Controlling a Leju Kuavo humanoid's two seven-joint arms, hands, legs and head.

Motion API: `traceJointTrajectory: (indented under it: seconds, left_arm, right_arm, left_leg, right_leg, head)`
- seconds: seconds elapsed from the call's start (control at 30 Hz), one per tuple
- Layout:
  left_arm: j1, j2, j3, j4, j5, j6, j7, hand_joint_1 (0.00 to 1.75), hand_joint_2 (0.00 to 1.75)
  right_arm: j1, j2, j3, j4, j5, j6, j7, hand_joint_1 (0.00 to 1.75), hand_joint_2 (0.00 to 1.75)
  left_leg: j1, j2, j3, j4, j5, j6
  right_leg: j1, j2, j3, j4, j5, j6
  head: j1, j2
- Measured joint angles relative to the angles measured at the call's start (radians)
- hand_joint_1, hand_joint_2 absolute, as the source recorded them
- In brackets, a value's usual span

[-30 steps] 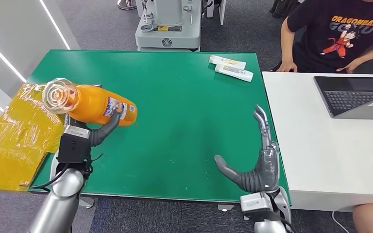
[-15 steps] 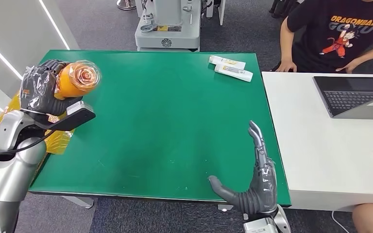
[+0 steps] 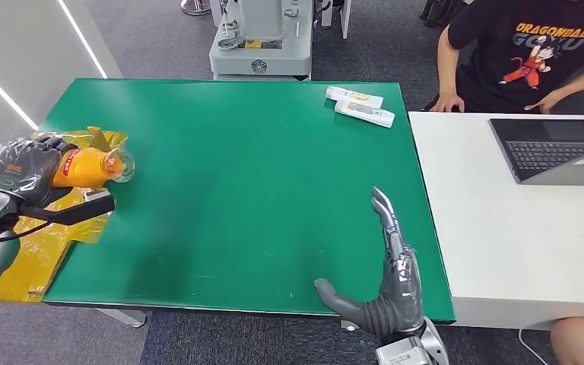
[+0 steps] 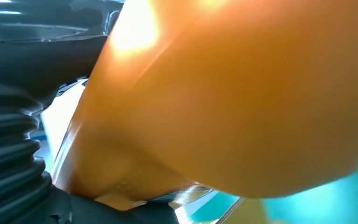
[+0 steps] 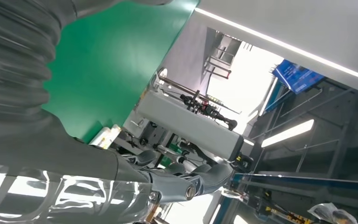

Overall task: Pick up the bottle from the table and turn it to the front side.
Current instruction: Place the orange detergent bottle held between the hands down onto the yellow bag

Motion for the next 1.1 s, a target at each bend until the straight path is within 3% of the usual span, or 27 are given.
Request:
traceJointTrajectory:
  seconds: [0.2,0.43,0.63,1.1]
  left_arm:
    - [0.071,-0.012,-0.002,0.064,-0.075,0.124,0.035,1.75,1.75]
    - [0.089,-0.094,0.000,0.188,-0.176,0.264,0.042,1.75,1.75]
    - [0.071,-0.168,0.001,0.307,-0.206,0.320,0.033,1.75,1.75]
    - [0.026,-0.286,0.001,0.478,-0.232,0.391,0.054,1.75,1.75]
  right_arm:
    - [0.000,0.009,-0.001,-0.004,0.004,0.020,0.007,0.00,1.75]
    - [0.003,0.009,-0.002,-0.004,0.015,-0.011,0.013,0.00,1.75]
    - [0.018,0.009,-0.002,-0.005,0.030,-0.044,0.027,0.00,1.75]
    - [0.047,0.003,-0.002,-0.004,0.034,-0.075,0.050,0.00,1.75]
  left_leg:
    - [0.000,-0.001,0.000,0.000,0.000,0.000]
    - [0.000,-0.001,0.000,0.000,0.000,0.000]
    - [0.000,-0.001,0.000,0.000,0.000,0.000]
    - [0.000,-0.001,-0.001,0.000,0.000,0.000]
  right_leg:
    - [0.000,-0.001,0.000,-0.001,0.000,0.000]
    - [0.000,-0.001,0.000,-0.001,0.000,0.000]
    - [0.000,-0.001,0.000,-0.001,0.000,0.000]
    - [0.000,-0.001,0.000,-0.001,0.000,0.000]
  head:
    - [0.000,0.000]
    - [0.000,0.000]
    - [0.000,0.000]
    - [0.000,0.000]
